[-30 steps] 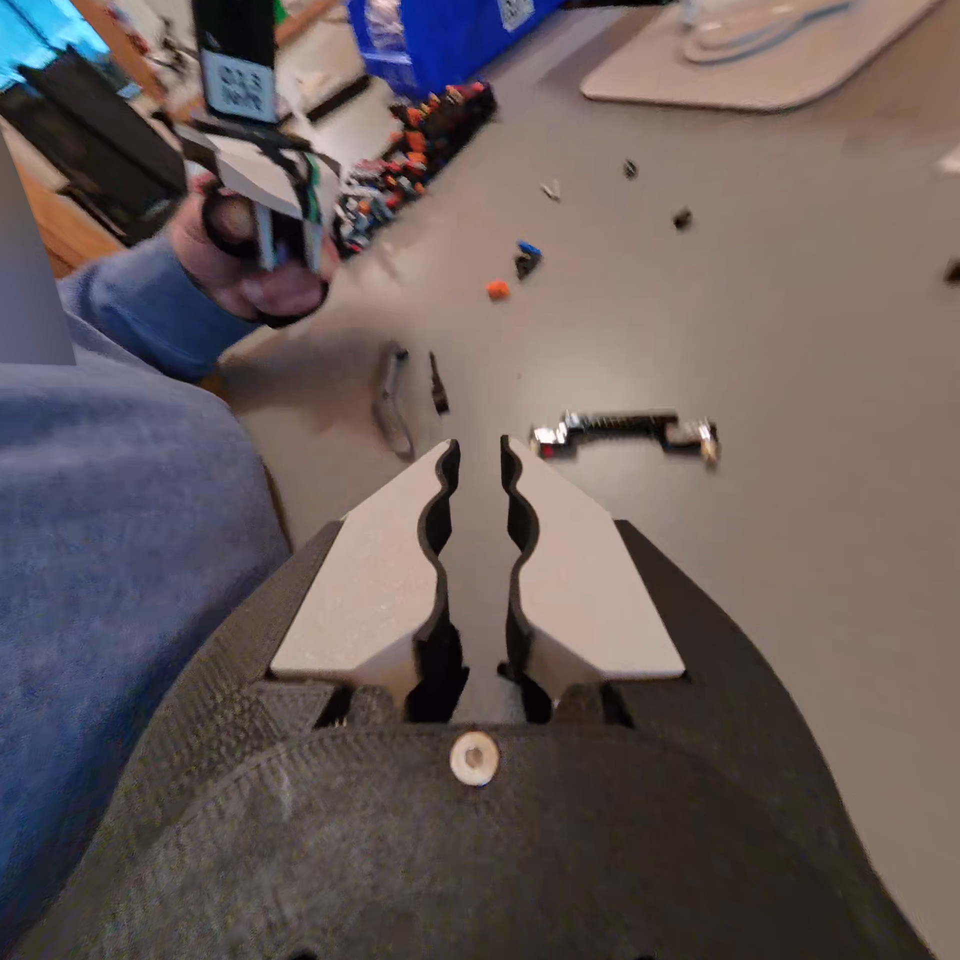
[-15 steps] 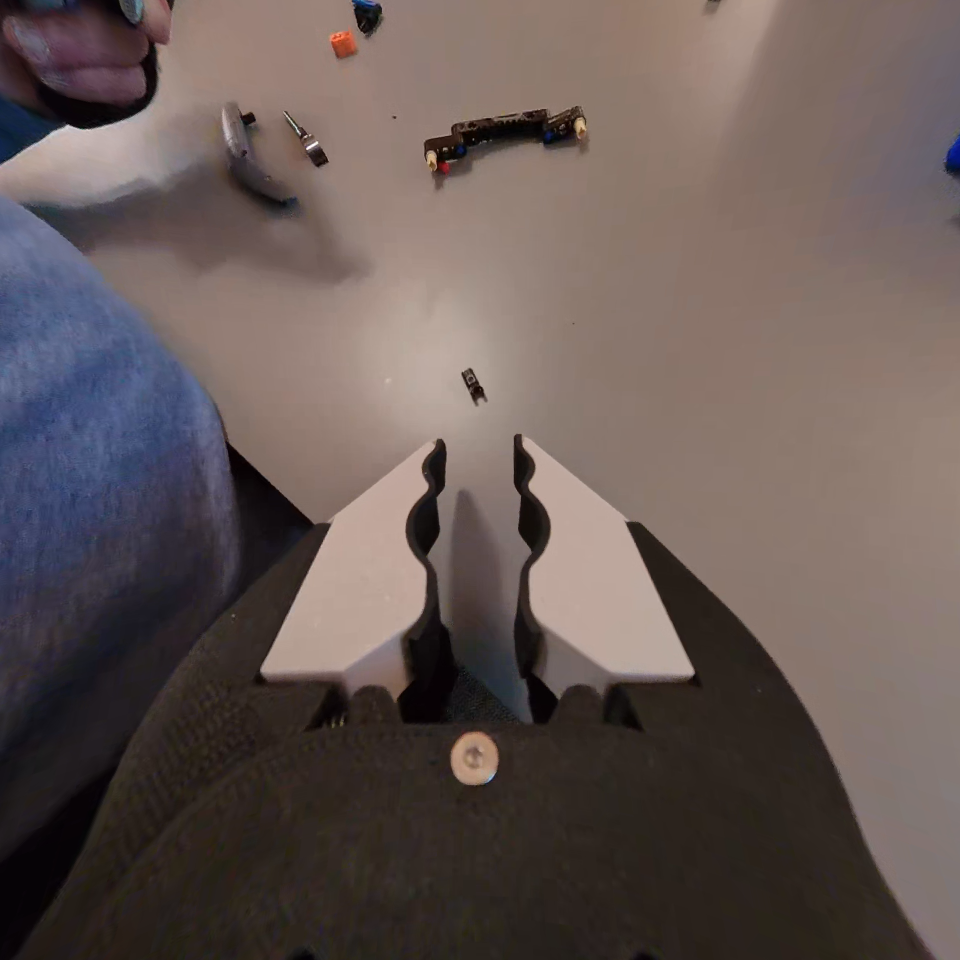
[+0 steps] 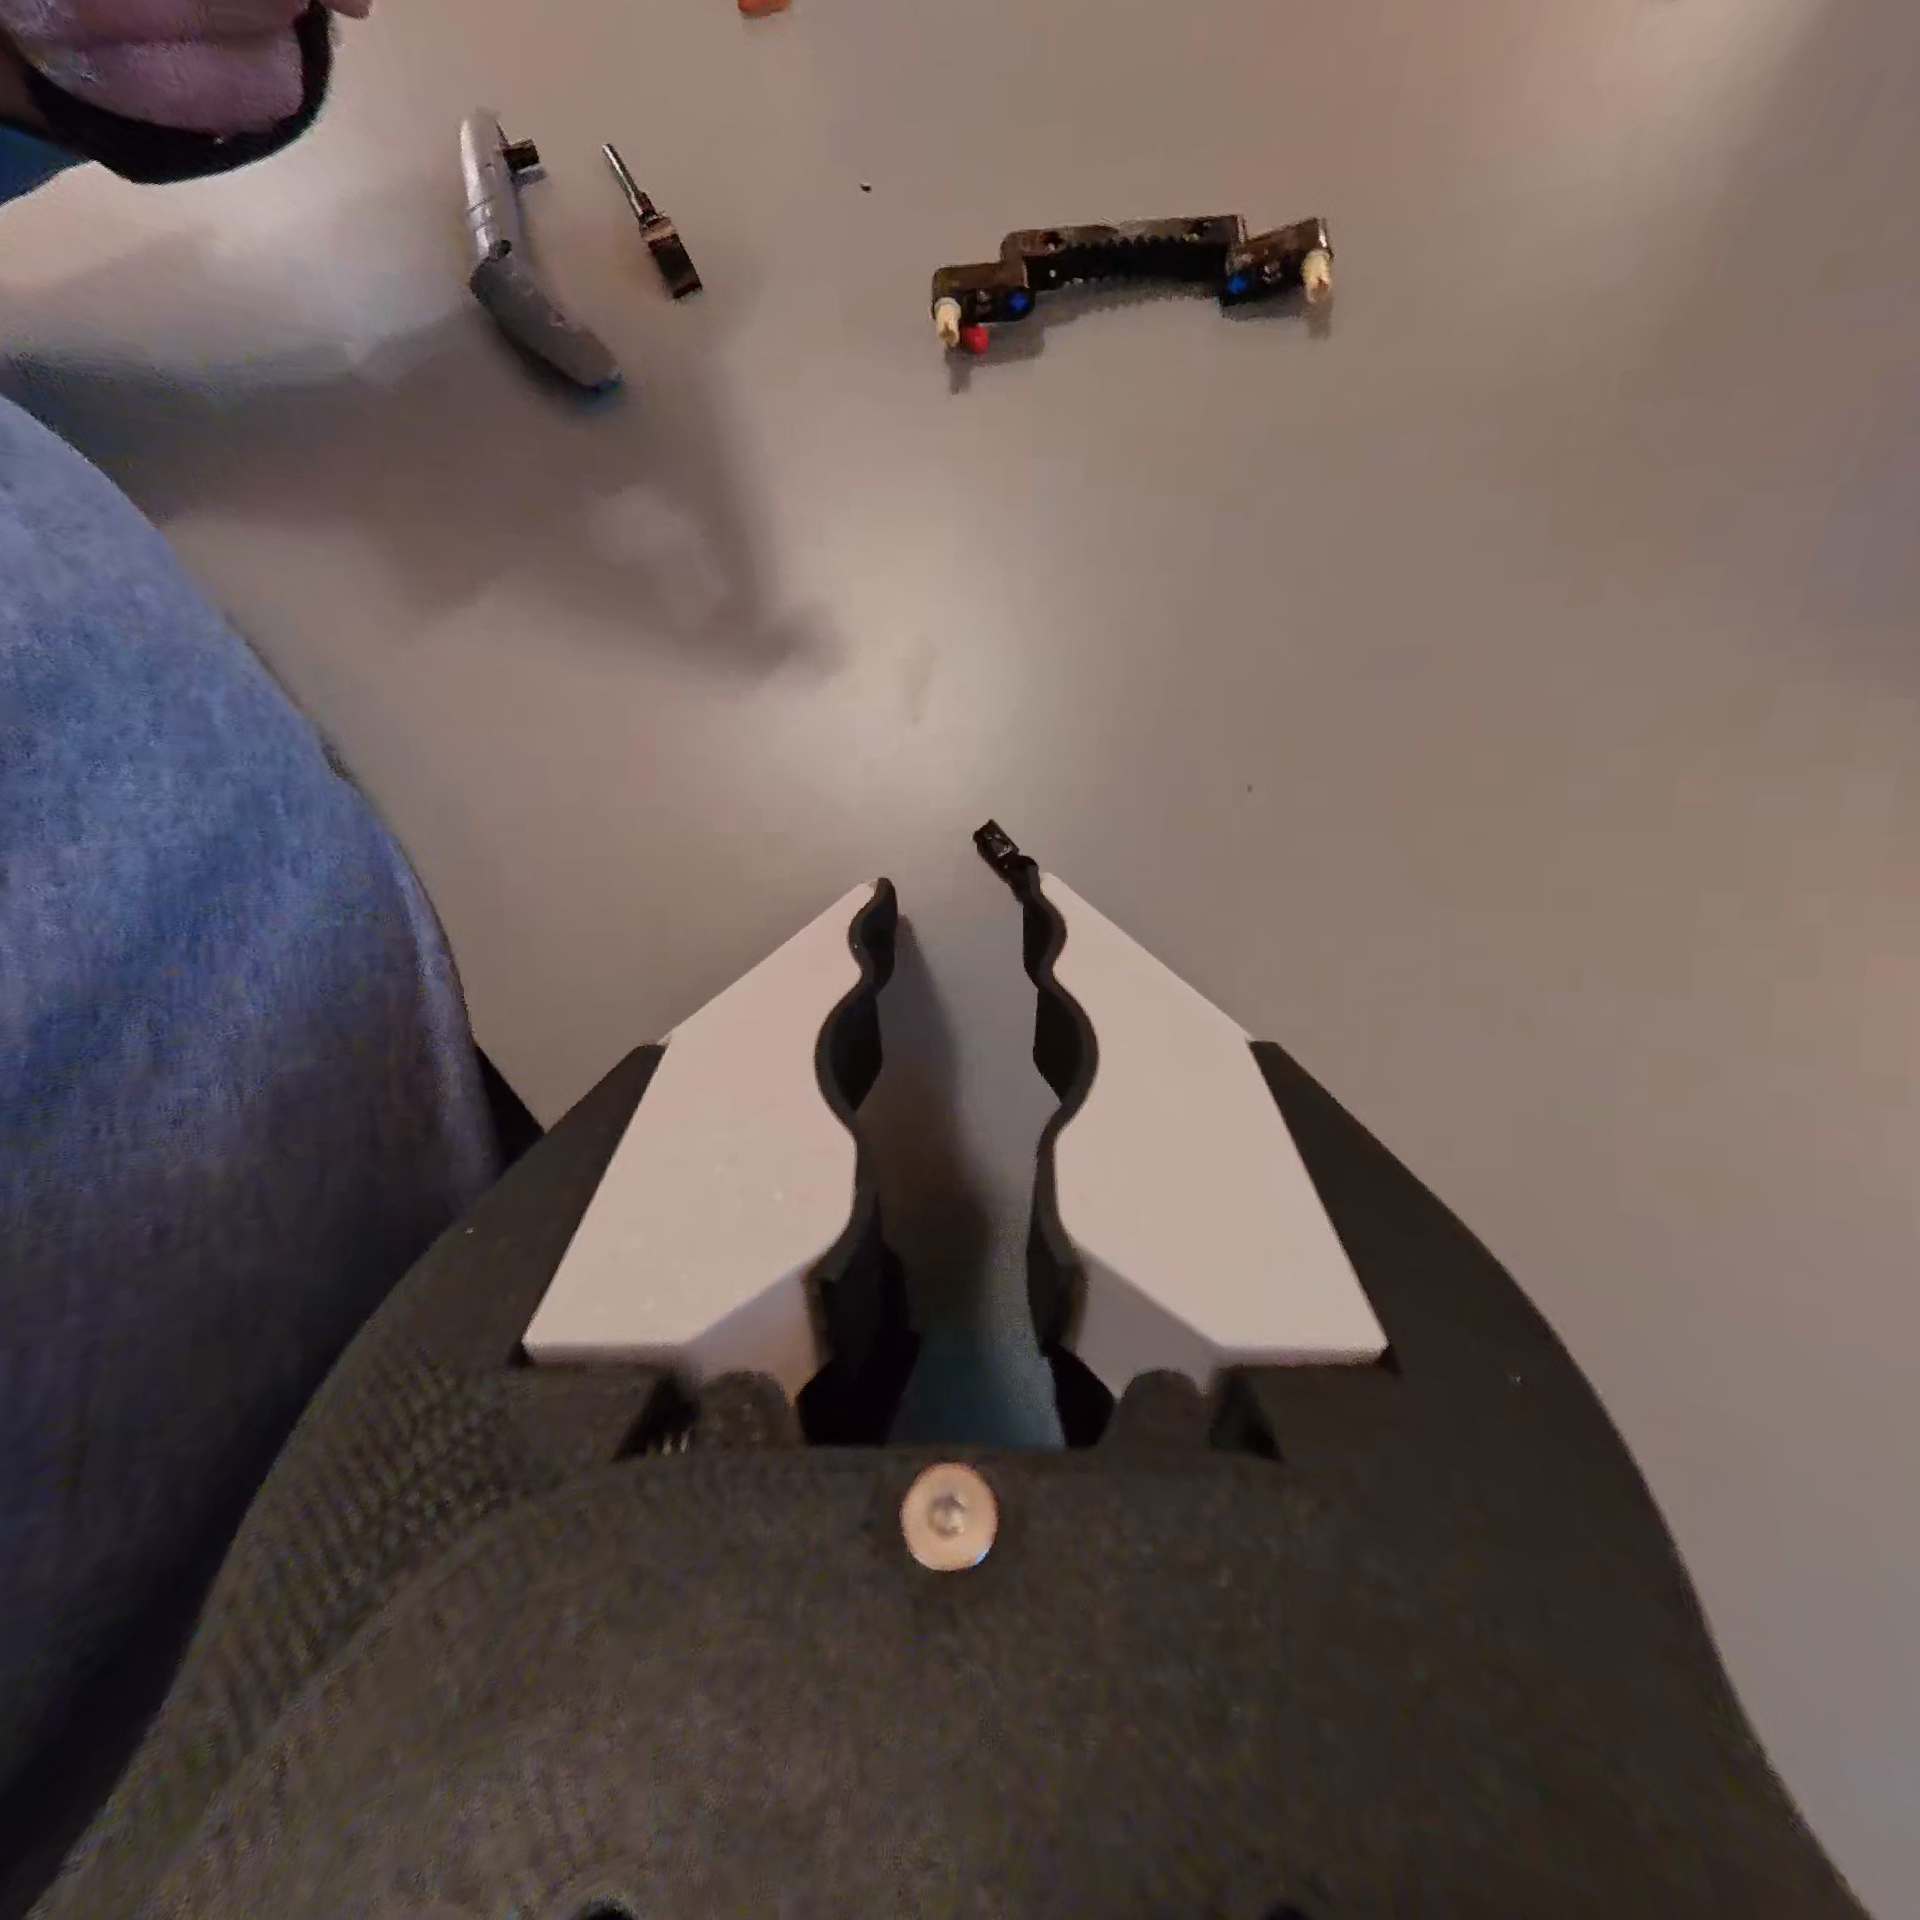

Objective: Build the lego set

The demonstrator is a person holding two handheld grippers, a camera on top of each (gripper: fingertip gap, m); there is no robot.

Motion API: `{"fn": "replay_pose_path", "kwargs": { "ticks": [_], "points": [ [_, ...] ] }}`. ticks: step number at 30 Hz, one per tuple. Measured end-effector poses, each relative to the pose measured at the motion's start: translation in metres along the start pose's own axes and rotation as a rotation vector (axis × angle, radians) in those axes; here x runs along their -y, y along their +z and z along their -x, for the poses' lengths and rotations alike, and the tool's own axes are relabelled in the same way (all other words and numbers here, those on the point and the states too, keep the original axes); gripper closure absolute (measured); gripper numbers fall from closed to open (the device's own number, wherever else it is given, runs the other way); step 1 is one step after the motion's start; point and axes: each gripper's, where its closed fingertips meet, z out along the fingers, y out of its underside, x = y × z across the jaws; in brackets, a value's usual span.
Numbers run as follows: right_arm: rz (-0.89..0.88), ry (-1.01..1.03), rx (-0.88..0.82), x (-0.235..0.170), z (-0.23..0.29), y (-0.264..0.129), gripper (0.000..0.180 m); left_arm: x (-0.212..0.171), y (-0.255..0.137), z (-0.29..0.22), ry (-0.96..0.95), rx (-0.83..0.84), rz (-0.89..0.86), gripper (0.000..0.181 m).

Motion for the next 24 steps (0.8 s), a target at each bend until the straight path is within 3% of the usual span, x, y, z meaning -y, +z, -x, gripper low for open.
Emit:
{"fn": "replay_pose_path", "kwargs": {
  "ticks": [4,9,20,24],
  "points": [
    [-0.004,-0.014,0.030,0.012,-0.002,0.006,0.147,0.002,0.001,0.000,0.011,-0.005,0.000,0.177],
    [0.000,-0.005,-0.008,0.007,0.000,-0.004,0.159,0.001,-0.005,0.003,-0.003,-0.002,-0.020,0.177],
    [-0.006,0.015,0.027,0.028,0.002,0.027,0.148,0.001,-0.004,0.002,0.003,-0.014,-0.025,0.177],
    [-0.018,-0.005,-0.006,0.025,-0.005,0.016,0.156,0.000,-0.006,0.004,-0.006,-0.010,-0.033,0.177]
  ]
}}
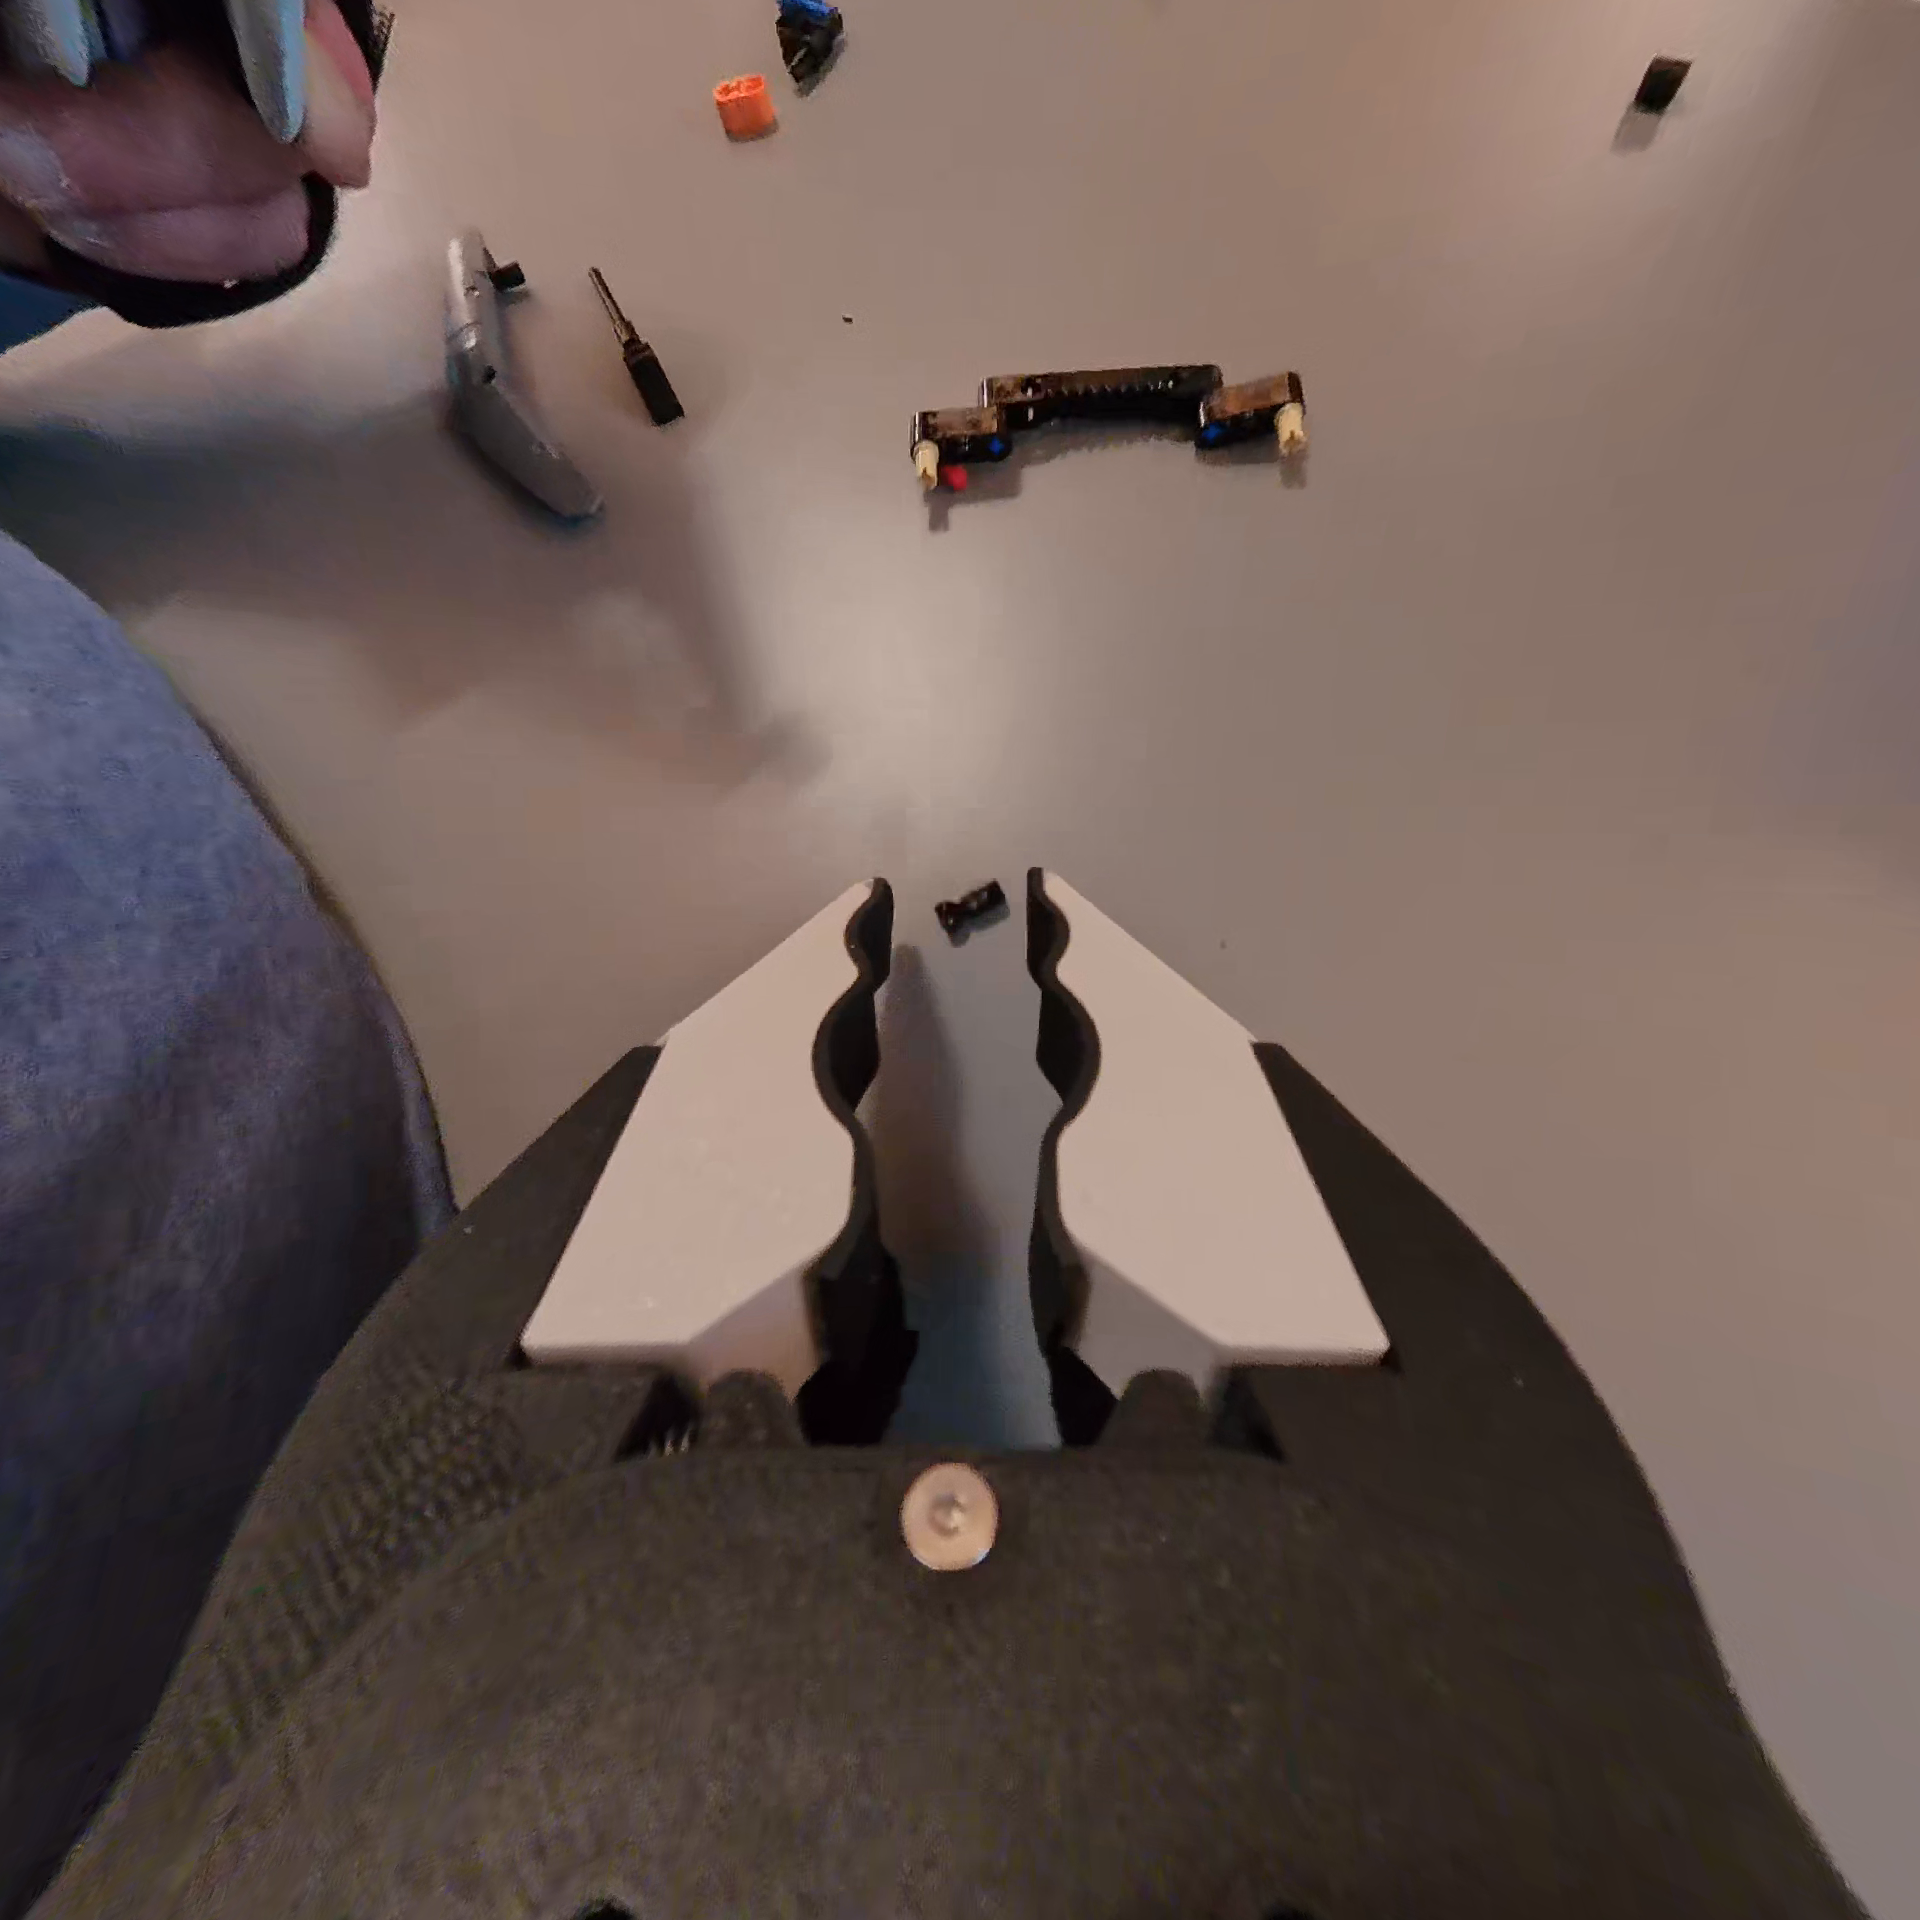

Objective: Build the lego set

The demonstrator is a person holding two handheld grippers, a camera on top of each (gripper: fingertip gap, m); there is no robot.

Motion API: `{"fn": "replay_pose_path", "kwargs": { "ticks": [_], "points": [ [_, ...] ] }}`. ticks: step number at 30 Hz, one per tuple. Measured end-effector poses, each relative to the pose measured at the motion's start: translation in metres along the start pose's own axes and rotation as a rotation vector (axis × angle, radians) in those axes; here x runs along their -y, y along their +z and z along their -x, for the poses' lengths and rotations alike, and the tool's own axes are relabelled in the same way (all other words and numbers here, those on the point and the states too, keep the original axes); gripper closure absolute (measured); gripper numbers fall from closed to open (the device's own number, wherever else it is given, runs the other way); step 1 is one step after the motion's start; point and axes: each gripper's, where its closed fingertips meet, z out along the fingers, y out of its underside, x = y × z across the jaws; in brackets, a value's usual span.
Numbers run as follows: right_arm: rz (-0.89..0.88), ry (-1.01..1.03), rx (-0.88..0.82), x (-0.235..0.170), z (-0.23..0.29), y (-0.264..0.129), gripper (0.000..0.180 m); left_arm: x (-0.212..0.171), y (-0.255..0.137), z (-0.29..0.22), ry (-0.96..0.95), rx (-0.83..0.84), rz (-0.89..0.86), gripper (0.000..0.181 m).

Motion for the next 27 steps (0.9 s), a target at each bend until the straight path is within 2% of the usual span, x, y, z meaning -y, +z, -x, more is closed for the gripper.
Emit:
{"fn": "replay_pose_path", "kwargs": {
  "ticks": [4,7,13,17,21,27],
  "points": [
    [0.022,-0.070,0.057,-0.007,-0.003,-0.006,0.155,-0.003,0.005,0.003,-0.007,-0.012,0.018,0.177],
    [0.082,-0.109,0.092,-0.011,-0.006,-0.008,0.174,-0.002,0.008,0.000,0.009,-0.008,0.032,0.177],
    [0.063,-0.126,0.123,-0.005,0.008,0.008,0.179,-0.002,0.005,0.002,-0.002,0.005,0.020,0.177],
    [0.017,-0.119,0.160,0.007,0.018,0.010,0.177,-0.002,0.007,0.001,0.003,0.001,0.034,0.177],
    [0.014,-0.087,0.090,0.008,0.001,-0.003,0.172,0.000,0.005,0.001,0.009,0.002,0.030,0.177],
    [0.067,-0.073,0.054,0.002,0.004,0.009,0.168,0.000,0.005,0.001,0.009,-0.004,0.028,0.177]
  ]
}}
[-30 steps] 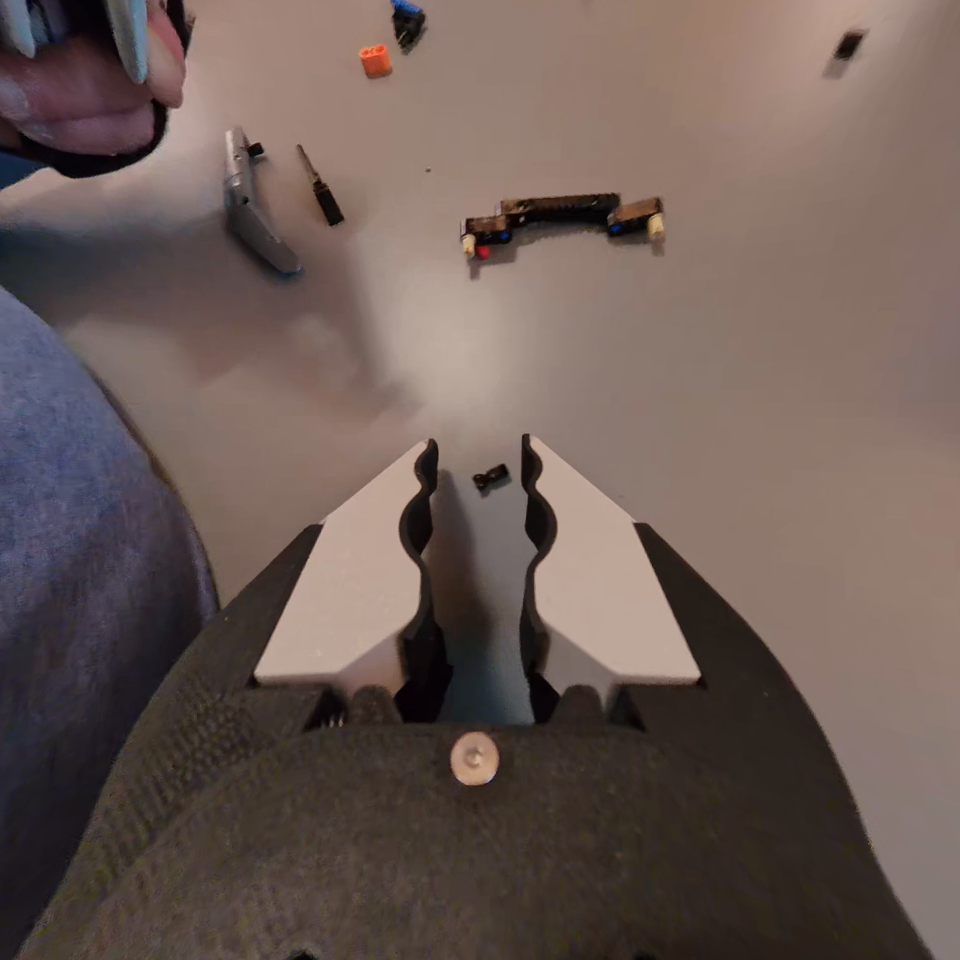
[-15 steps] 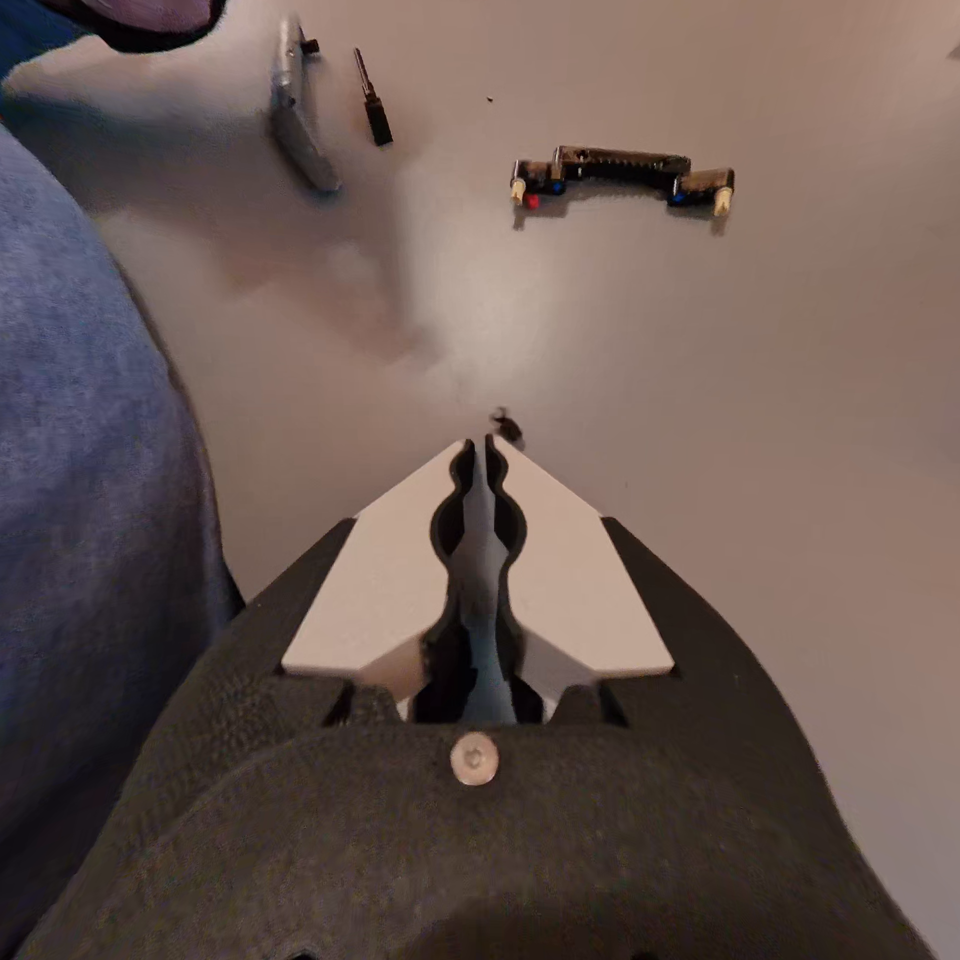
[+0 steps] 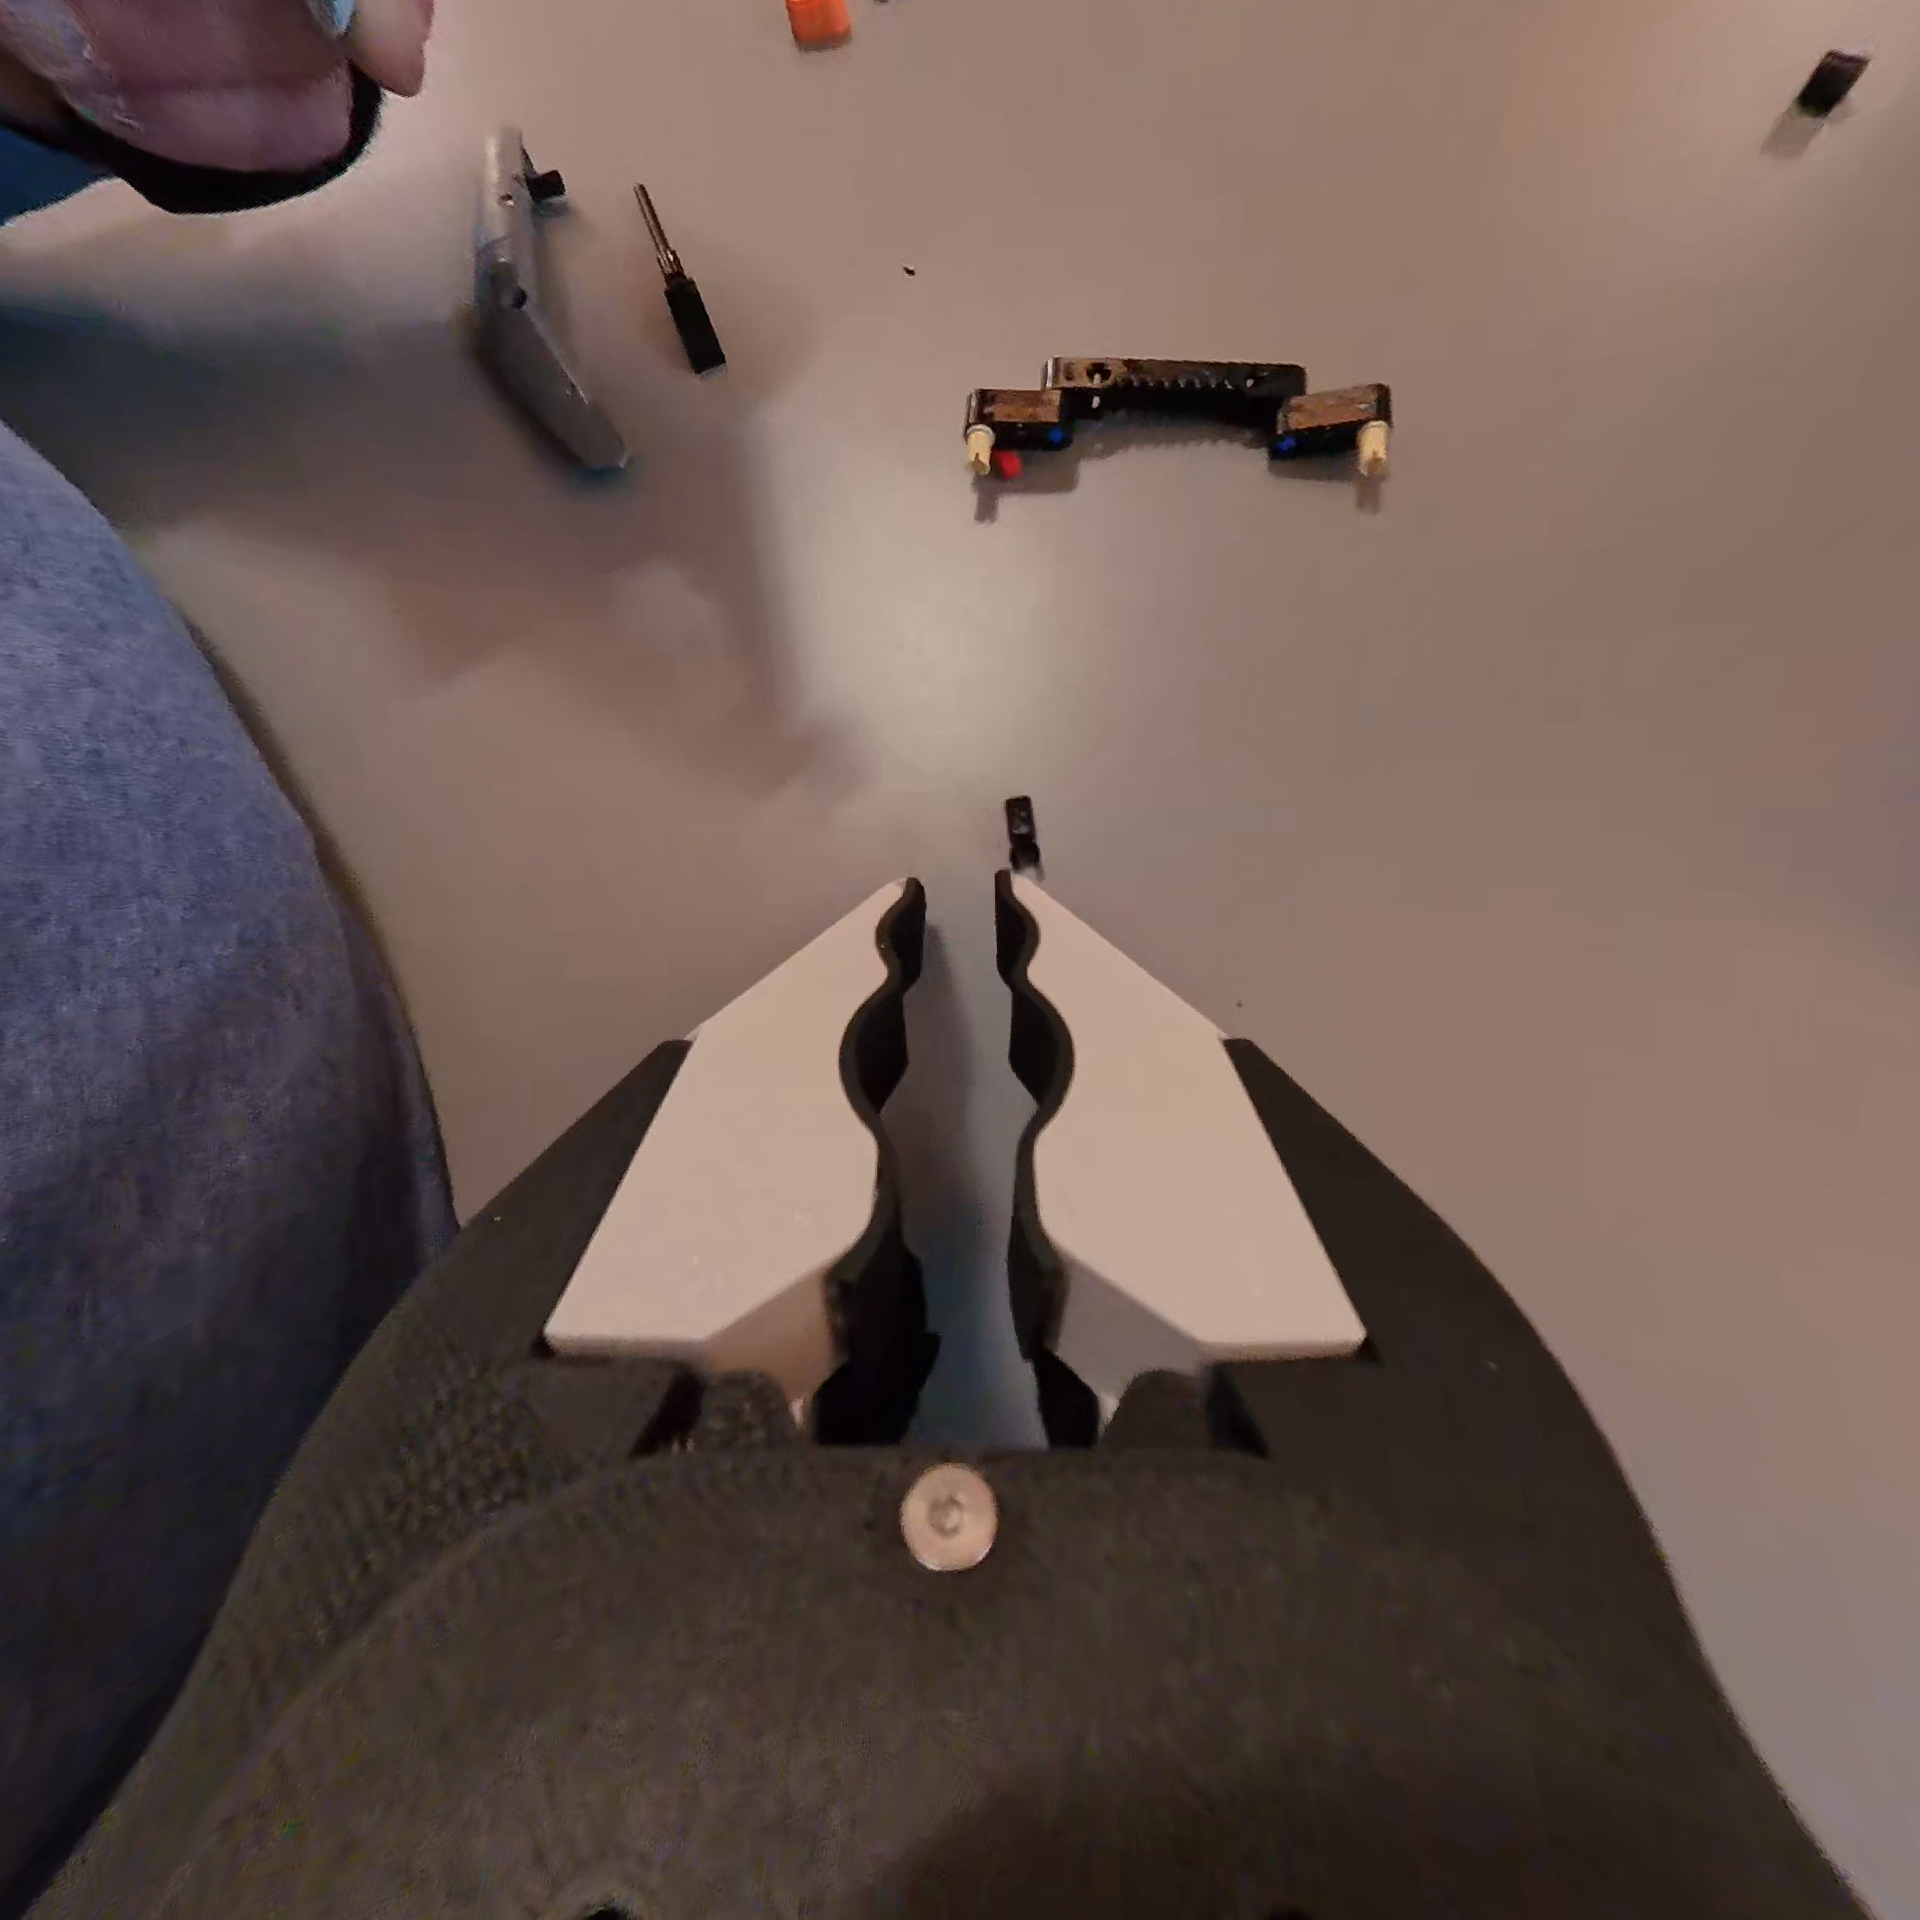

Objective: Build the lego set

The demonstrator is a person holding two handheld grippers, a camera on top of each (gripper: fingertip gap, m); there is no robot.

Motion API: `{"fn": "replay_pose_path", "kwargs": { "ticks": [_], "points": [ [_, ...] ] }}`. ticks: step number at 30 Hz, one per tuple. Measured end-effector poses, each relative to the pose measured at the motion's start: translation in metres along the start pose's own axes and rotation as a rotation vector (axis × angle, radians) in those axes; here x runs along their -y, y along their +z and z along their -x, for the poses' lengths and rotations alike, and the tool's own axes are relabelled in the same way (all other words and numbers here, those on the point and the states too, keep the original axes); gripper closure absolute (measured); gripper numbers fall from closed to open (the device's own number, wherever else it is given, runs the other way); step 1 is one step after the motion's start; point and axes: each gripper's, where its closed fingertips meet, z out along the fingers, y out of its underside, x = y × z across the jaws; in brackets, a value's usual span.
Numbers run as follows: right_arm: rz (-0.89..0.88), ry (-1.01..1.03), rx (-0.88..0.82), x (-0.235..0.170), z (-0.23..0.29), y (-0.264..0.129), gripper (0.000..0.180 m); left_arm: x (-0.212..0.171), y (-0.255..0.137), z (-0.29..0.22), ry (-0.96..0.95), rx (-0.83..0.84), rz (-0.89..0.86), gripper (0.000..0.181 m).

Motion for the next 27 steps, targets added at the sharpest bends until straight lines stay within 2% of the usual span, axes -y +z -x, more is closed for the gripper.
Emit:
{"fn": "replay_pose_path", "kwargs": {
  "ticks": [3,7,12,20,27],
  "points": [
    [0.000,0.011,0.032,0.001,0.004,0.007,0.168,0.000,-0.003,0.001,-0.001,0.005,-0.002,0.177],
    [0.013,0.010,-0.014,0.004,-0.011,0.008,0.168,0.002,-0.006,0.001,-0.002,0.007,-0.014,0.177],
    [0.009,-0.014,-0.018,0.009,-0.017,0.008,0.161,0.001,-0.005,0.001,0.000,0.007,-0.010,0.177],
    [-0.027,0.067,-0.075,0.007,-0.014,0.009,0.163,0.000,-0.002,0.003,-0.009,0.000,-0.009,0.177],
    [-0.031,0.024,-0.073,0.011,-0.013,0.014,0.167,0.001,-0.004,0.002,-0.003,0.003,-0.016,0.177]
  ]
}}
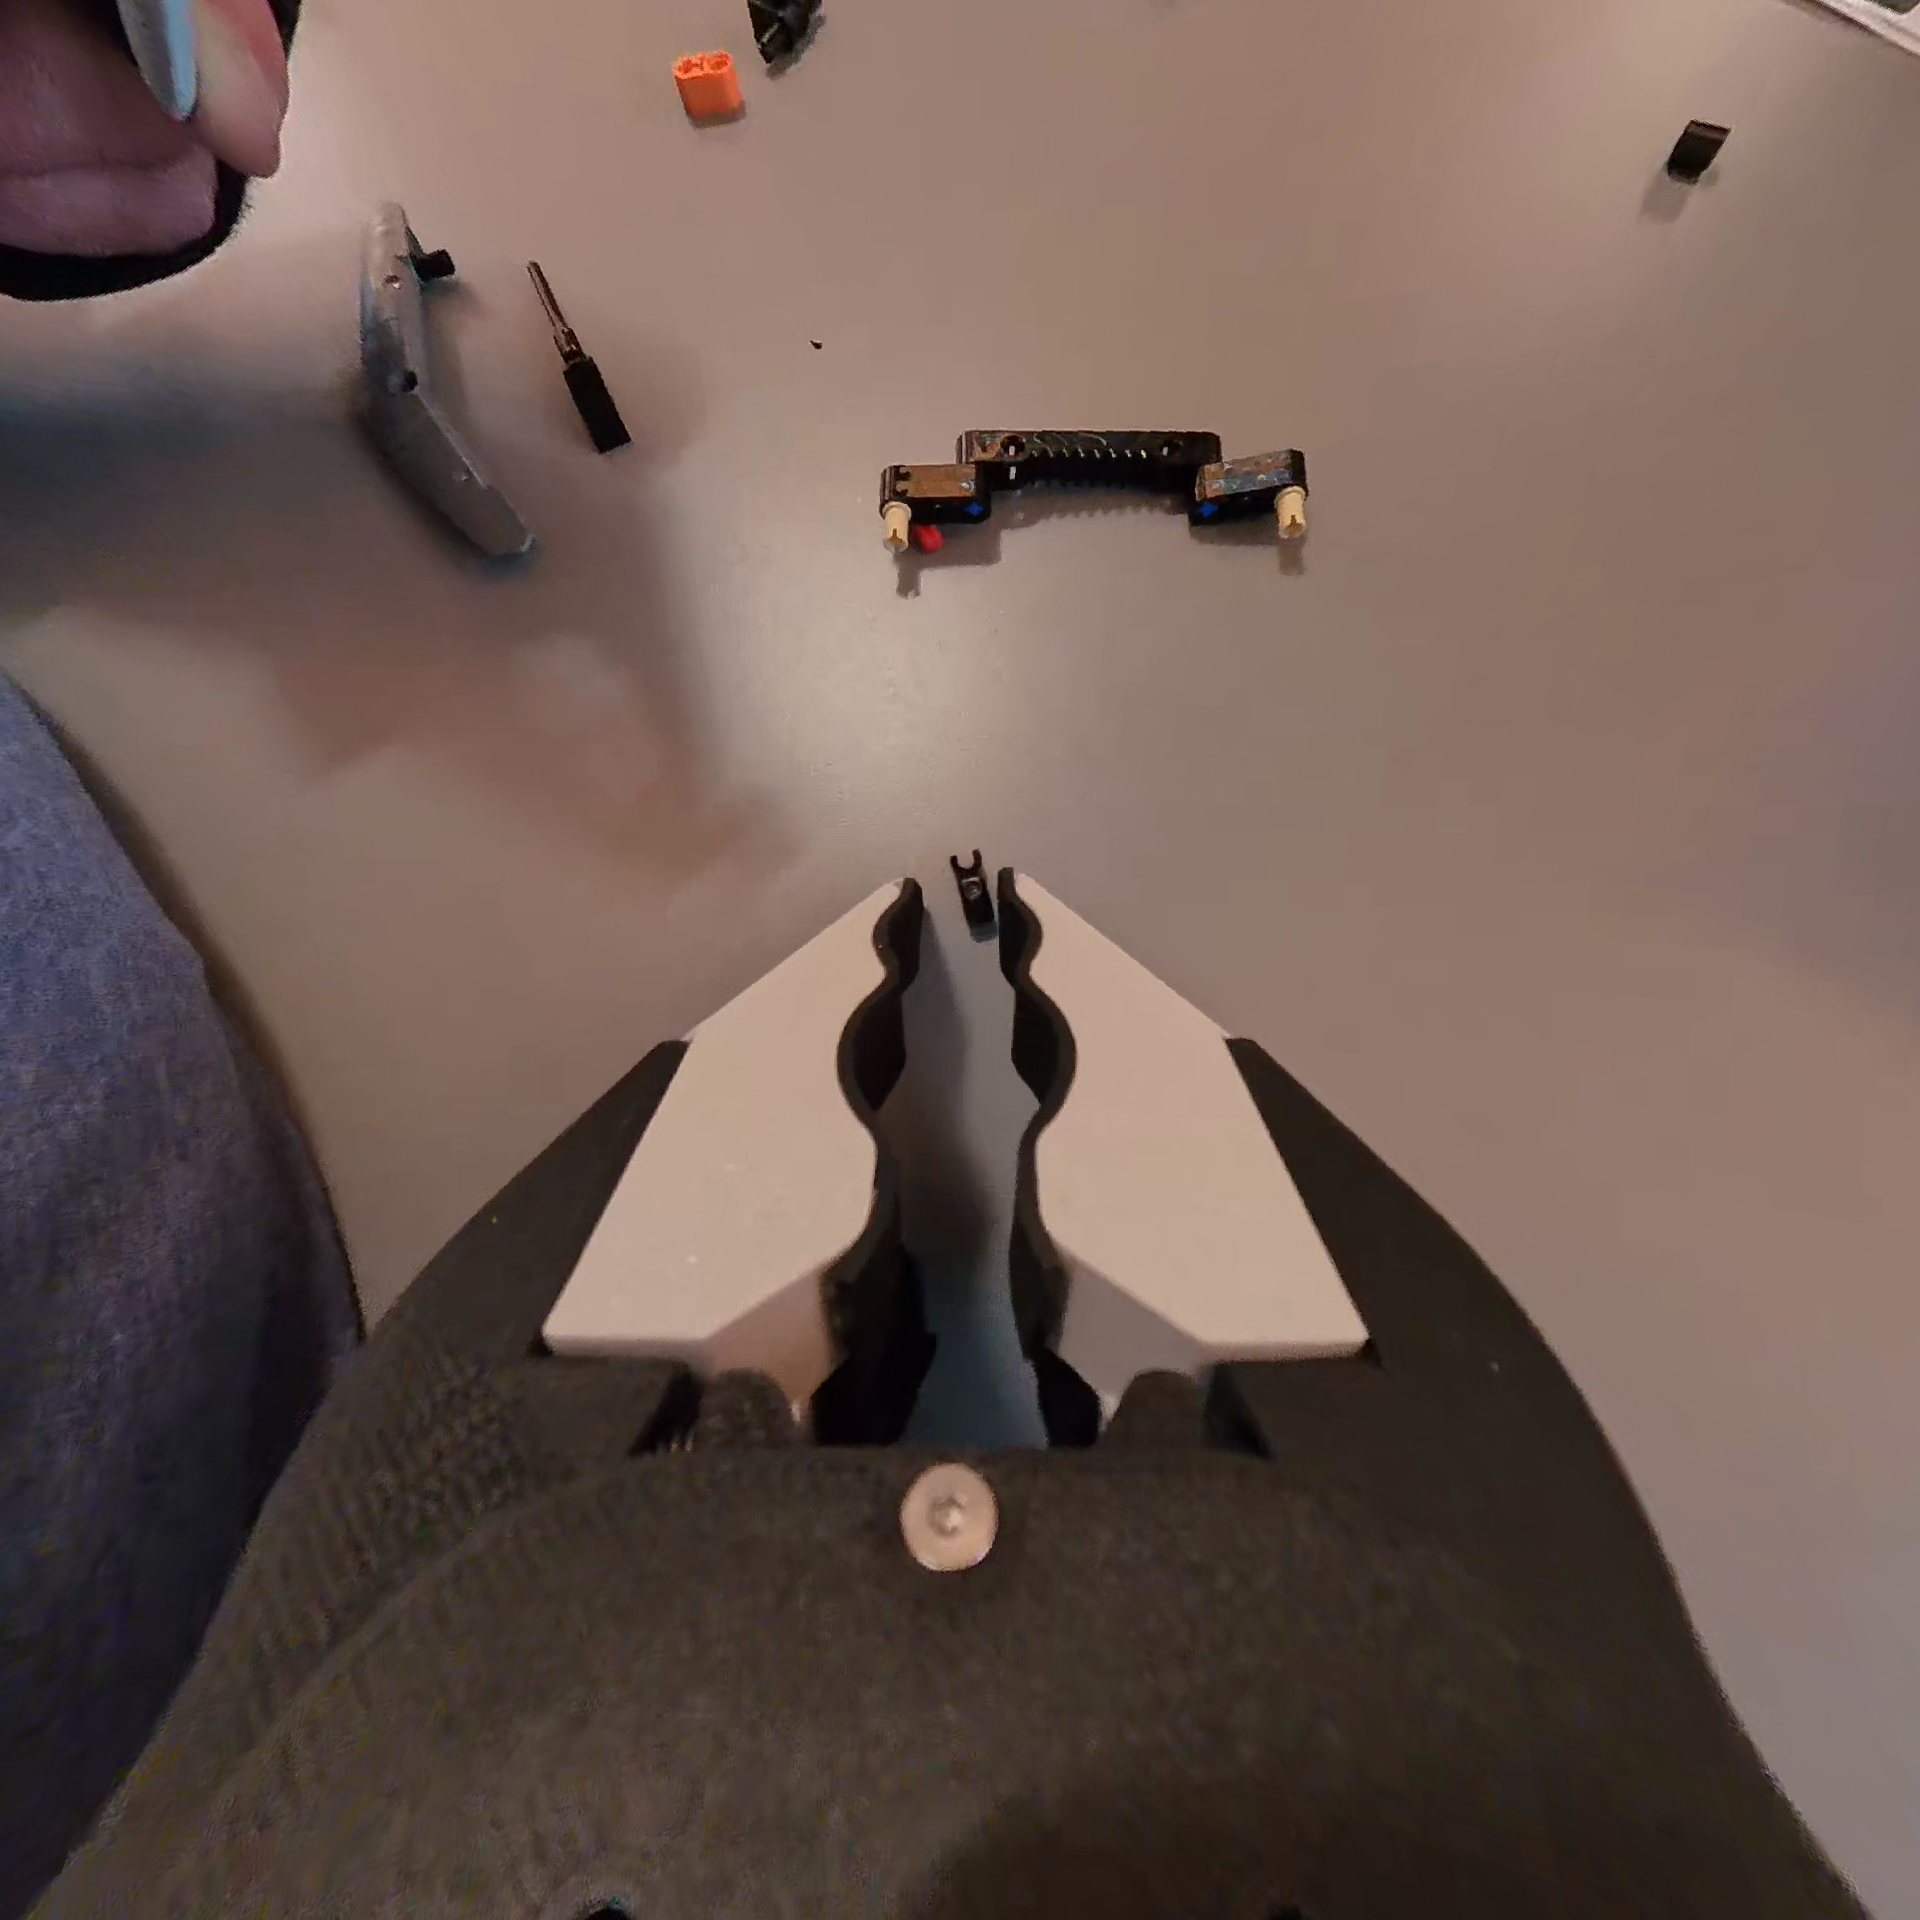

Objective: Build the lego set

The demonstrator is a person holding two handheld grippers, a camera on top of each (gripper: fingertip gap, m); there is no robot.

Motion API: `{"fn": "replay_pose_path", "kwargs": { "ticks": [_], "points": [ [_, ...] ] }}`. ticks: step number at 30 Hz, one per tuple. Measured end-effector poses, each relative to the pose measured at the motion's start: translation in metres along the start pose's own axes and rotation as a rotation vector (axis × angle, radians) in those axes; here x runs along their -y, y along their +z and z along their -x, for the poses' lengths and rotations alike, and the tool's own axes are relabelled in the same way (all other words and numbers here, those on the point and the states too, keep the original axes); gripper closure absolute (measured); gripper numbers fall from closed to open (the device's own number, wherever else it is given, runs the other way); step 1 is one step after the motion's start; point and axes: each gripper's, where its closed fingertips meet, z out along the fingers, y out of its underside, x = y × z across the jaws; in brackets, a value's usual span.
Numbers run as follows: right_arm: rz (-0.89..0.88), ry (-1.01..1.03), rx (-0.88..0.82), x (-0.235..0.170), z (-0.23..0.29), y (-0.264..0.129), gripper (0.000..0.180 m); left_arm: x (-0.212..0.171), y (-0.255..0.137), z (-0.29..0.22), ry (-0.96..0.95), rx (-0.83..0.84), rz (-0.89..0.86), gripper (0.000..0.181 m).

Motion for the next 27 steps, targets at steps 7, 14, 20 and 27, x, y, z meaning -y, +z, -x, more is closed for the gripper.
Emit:
{"fn": "replay_pose_path", "kwargs": {
  "ticks": [7,14,20,27],
  "points": [
    [0.004,-0.049,0.025,-0.003,-0.001,-0.002,0.171,-0.001,0.001,0.001,-0.004,-0.002,-0.001,0.177],
    [-0.003,-0.073,0.035,-0.001,-0.001,-0.001,0.177,-0.001,0.003,0.004,-0.012,0.009,-0.003,0.177],
    [-0.170,-0.093,0.137,0.042,0.022,-0.015,0.177,-0.003,0.008,0.004,-0.046,0.007,-0.014,0.177],
    [-0.276,-0.033,0.458,0.086,0.073,-0.011,0.177,-0.019,0.005,0.005,-0.001,0.089,0.060,0.177]
  ]
}}
